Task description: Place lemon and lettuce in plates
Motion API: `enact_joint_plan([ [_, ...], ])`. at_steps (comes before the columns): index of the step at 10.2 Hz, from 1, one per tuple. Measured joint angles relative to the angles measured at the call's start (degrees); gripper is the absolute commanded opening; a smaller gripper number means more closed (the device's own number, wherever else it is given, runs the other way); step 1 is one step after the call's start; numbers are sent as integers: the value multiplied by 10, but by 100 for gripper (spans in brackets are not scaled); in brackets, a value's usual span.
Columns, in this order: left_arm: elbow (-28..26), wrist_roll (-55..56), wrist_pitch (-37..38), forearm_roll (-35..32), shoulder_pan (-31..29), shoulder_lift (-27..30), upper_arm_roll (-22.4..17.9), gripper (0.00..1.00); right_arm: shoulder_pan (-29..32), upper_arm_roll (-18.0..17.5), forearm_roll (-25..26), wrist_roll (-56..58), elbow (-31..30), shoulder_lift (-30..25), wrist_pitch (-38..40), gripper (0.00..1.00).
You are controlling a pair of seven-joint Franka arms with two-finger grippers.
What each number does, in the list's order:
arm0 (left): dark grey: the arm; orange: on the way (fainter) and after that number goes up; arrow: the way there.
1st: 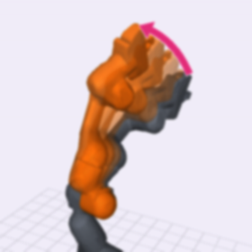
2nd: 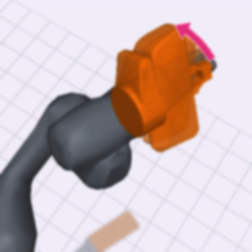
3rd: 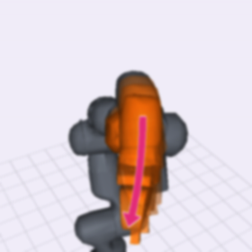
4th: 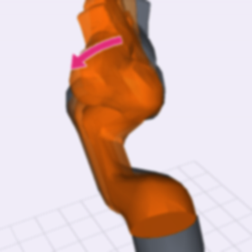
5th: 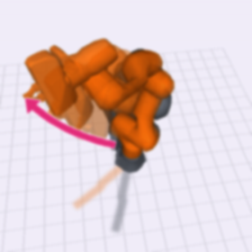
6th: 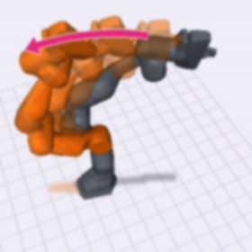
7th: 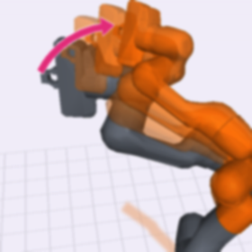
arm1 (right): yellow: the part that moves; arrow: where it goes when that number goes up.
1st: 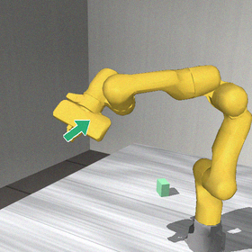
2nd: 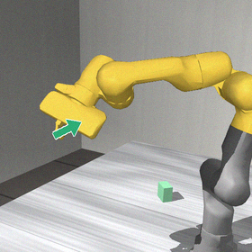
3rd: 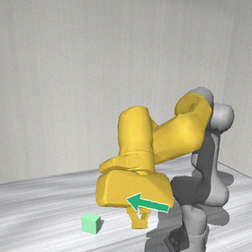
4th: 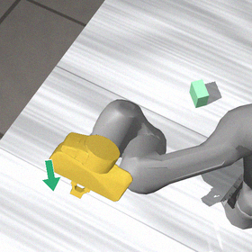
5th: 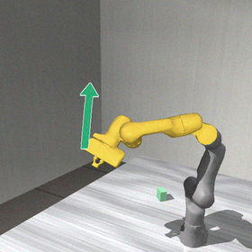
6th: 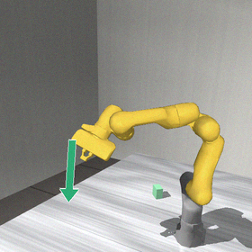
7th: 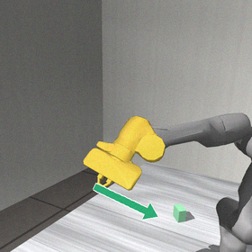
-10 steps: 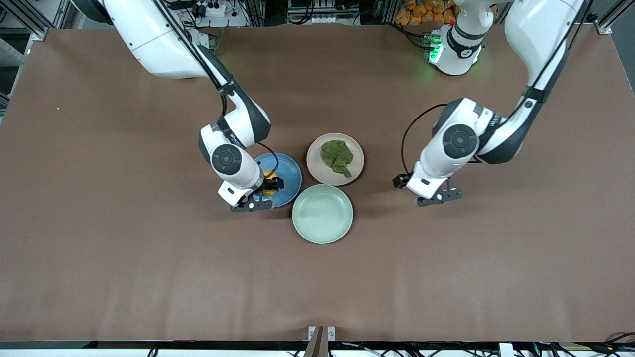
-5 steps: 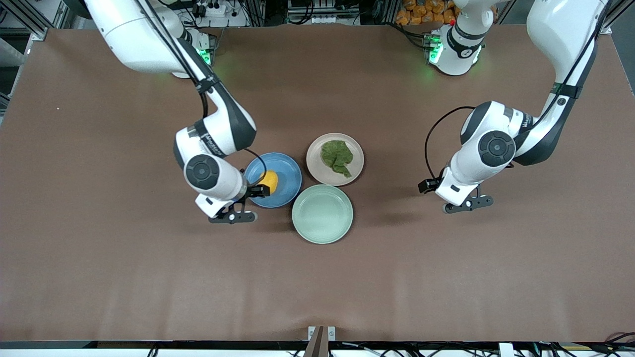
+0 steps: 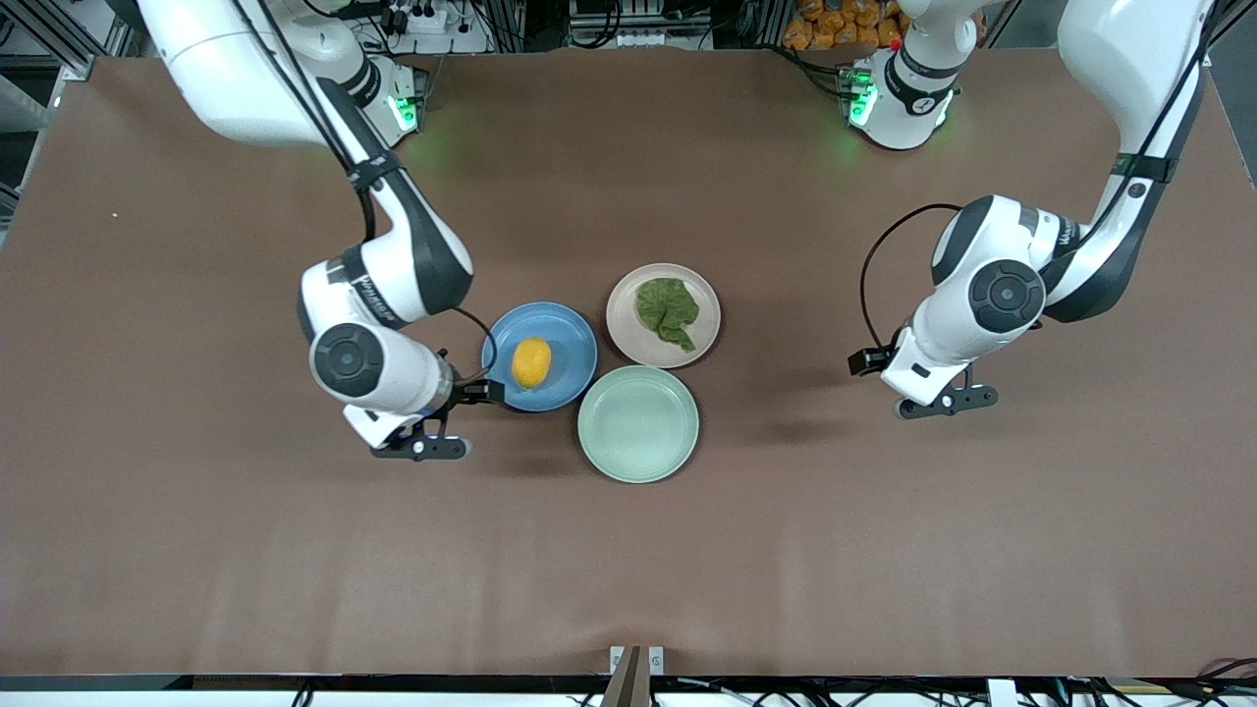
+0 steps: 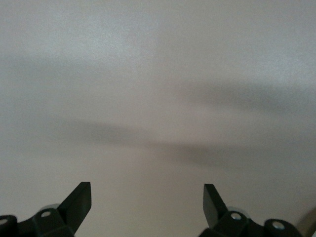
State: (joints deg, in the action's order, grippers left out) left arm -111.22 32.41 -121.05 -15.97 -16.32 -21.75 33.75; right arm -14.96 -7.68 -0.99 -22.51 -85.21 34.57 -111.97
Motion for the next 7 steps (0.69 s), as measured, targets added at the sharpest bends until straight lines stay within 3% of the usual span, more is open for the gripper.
enact_joint_plan([
  [2, -6, -39, 3, 3, 44, 18, -60, 100, 19, 0, 0, 25, 10, -1, 13, 100],
  [4, -21, -87, 5, 30, 130, 45, -159, 100, 32, 2, 0, 54, 15, -9, 30, 100],
  [7, -64, -146, 6, 52, 157, 100, -210, 100, 74, 4, 0, 134, 18, -45, 68, 100],
])
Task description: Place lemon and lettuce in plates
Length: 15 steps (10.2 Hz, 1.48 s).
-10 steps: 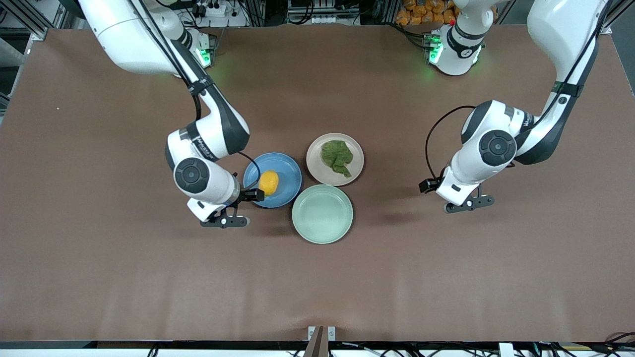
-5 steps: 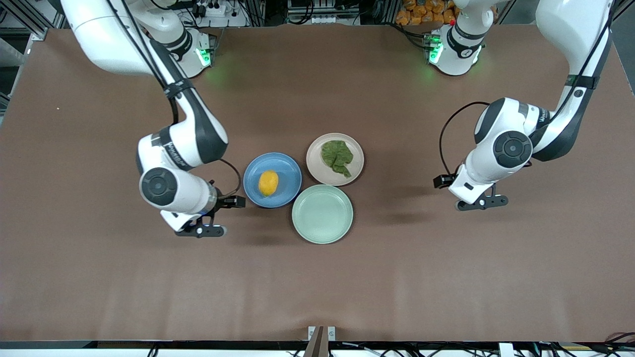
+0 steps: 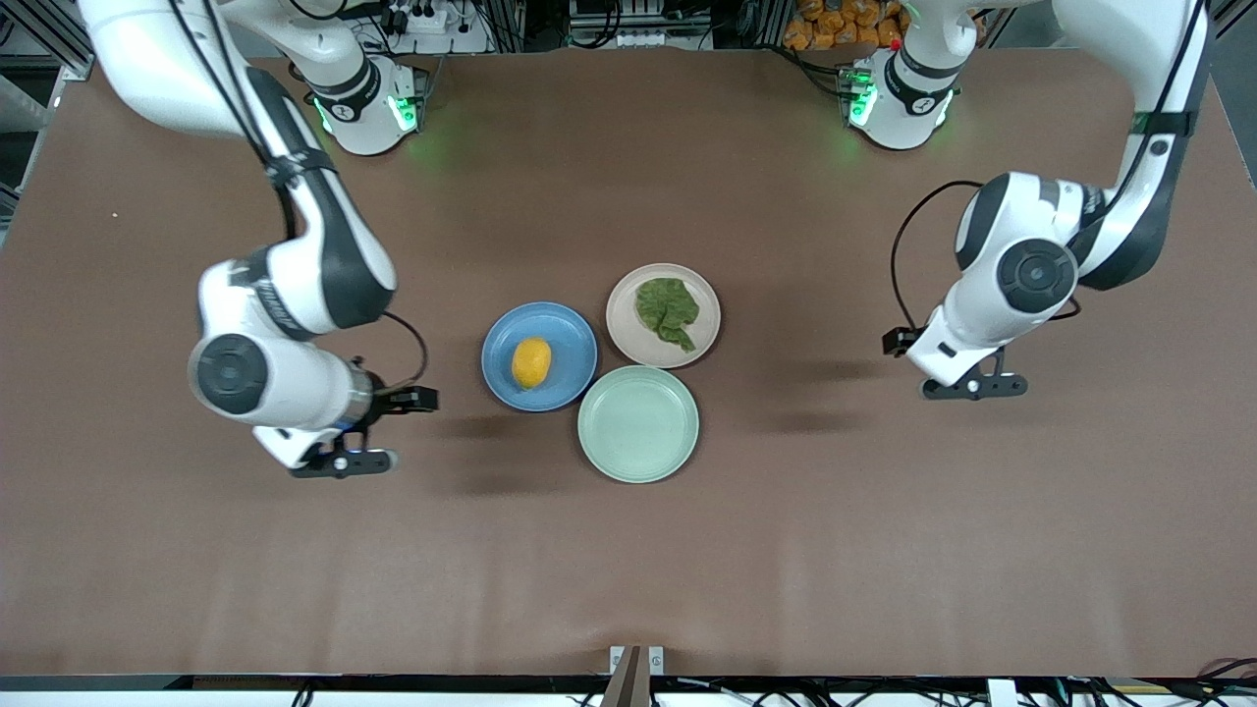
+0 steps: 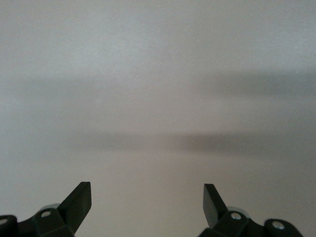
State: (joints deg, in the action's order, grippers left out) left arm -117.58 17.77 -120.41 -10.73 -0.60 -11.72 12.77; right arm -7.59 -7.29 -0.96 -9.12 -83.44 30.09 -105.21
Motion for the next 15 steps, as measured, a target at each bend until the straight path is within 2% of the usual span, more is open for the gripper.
enact_joint_plan([
  [3, -29, -34, 0, 53, 19, 60, -37, 100, 22, 0, 0, 23, 0, -47, 70, 100],
  [5, -25, -45, -1, 87, 57, 97, -93, 100, 24, 3, 1, 23, 0, -71, 84, 100],
  [6, -16, -45, -1, 91, 66, 111, -107, 100, 26, 7, 1, 23, -1, -80, 84, 100],
  [9, 30, -45, 16, 93, 66, 131, -113, 100, 37, 21, 1, 31, -1, -116, 94, 100],
  [15, 172, -73, 173, 93, 67, 135, -113, 100, 60, 32, 1, 65, -1, -179, 132, 100],
])
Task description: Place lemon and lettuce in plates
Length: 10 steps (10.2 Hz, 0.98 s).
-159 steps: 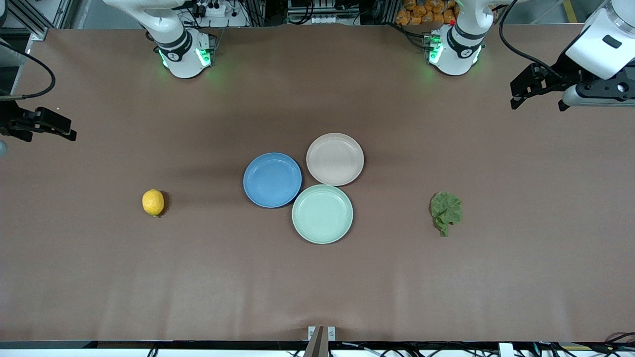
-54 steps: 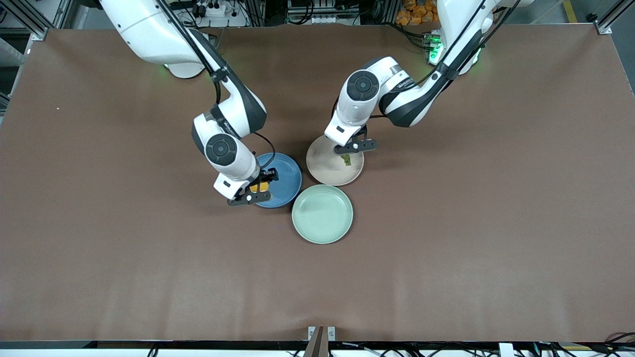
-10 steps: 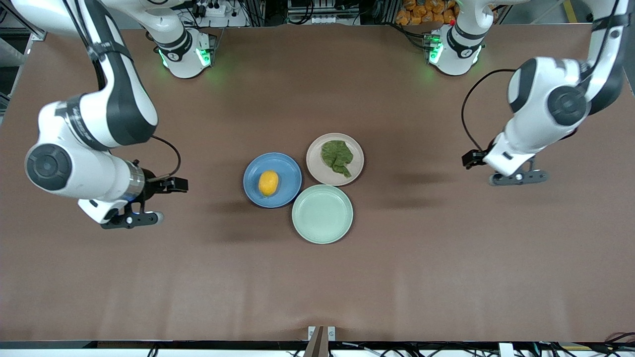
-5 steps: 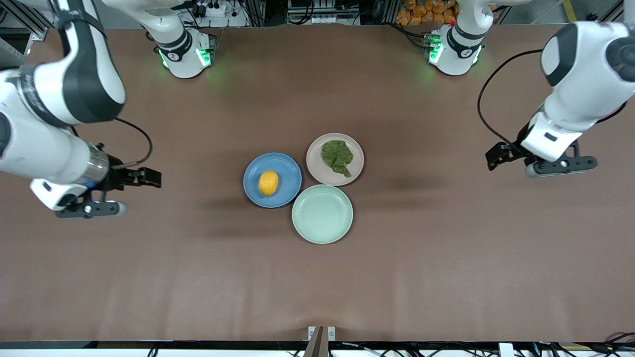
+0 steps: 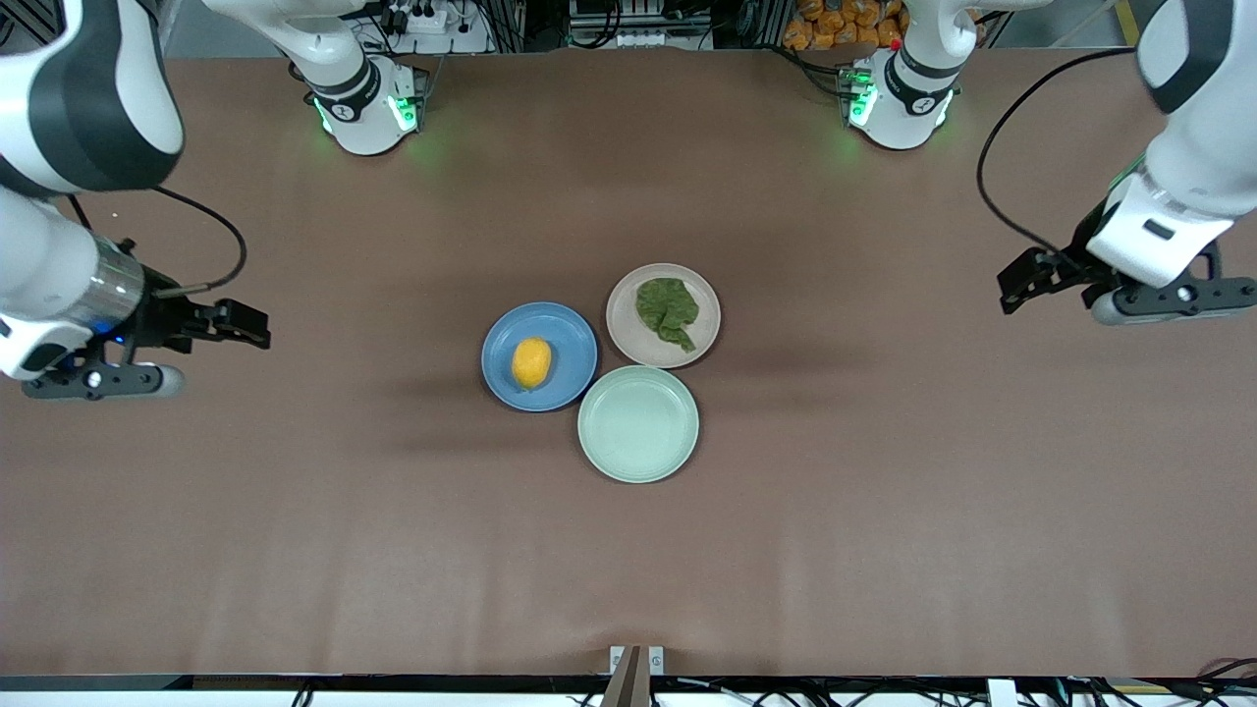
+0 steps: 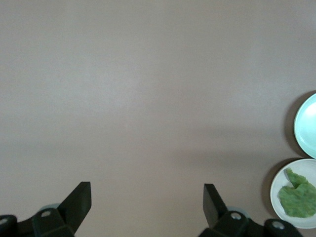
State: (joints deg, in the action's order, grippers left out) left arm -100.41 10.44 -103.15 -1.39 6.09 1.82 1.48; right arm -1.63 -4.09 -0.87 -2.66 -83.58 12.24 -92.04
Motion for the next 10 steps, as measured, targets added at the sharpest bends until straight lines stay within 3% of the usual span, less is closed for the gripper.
enact_joint_plan([
  [5, 88, -28, 102, 7, 3, 0, 4, 100, 15, 7, 0, 35, 0, -44, 21, 100],
  [10, 97, -28, 126, 7, 7, -1, 23, 100, 16, 44, 0, 40, 0, -58, 41, 100],
])
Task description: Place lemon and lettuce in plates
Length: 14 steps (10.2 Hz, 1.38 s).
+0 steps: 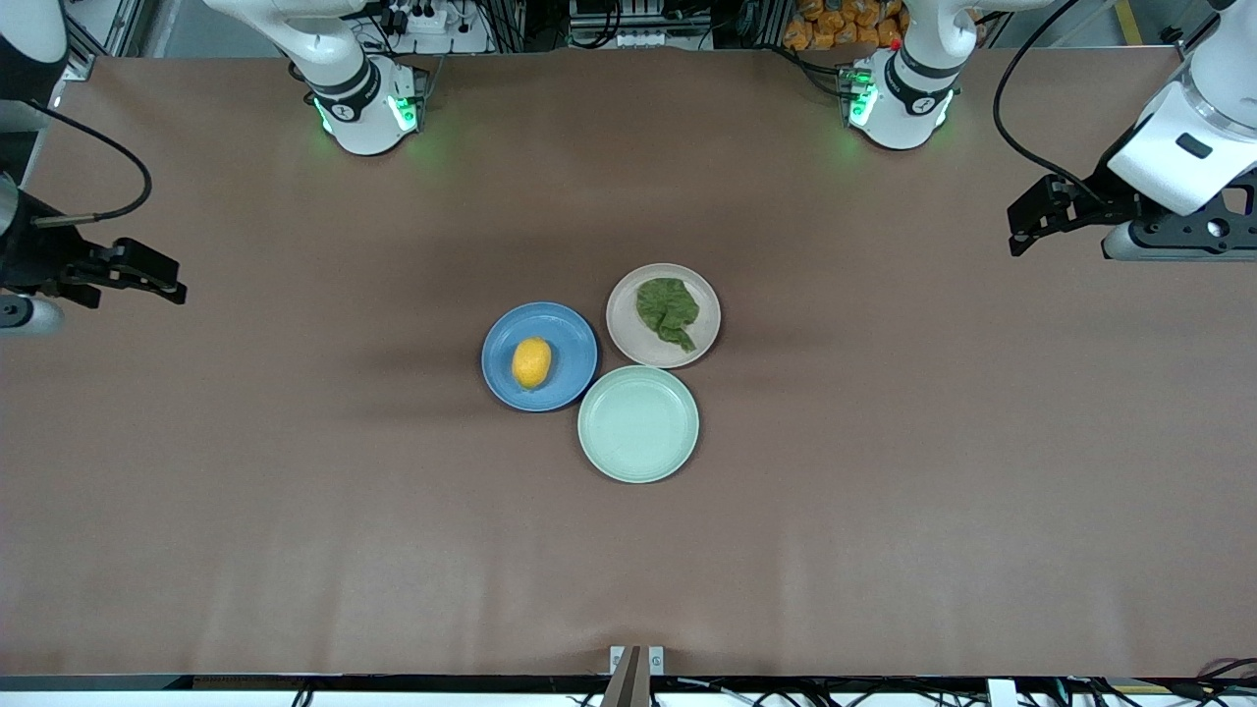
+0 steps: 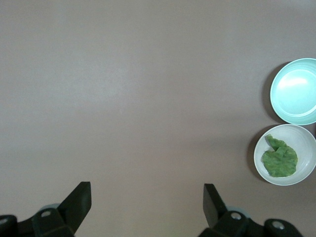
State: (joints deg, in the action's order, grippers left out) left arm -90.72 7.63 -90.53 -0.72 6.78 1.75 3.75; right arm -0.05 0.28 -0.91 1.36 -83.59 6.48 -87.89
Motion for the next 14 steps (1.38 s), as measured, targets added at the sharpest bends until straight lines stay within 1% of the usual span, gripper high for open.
enact_joint_plan([
  [6, 1, 0, 11, 0, -9, 0, -9, 100, -1, 19, -5, 0, 0, -11, 7, 100],
  [10, 1, -2, 11, 0, -13, 0, -9, 100, -7, 39, -6, 0, 0, -12, 7, 100],
  [14, 1, -2, 11, 0, -13, 0, -7, 100, -19, 40, -7, 0, 0, -12, 4, 100],
])
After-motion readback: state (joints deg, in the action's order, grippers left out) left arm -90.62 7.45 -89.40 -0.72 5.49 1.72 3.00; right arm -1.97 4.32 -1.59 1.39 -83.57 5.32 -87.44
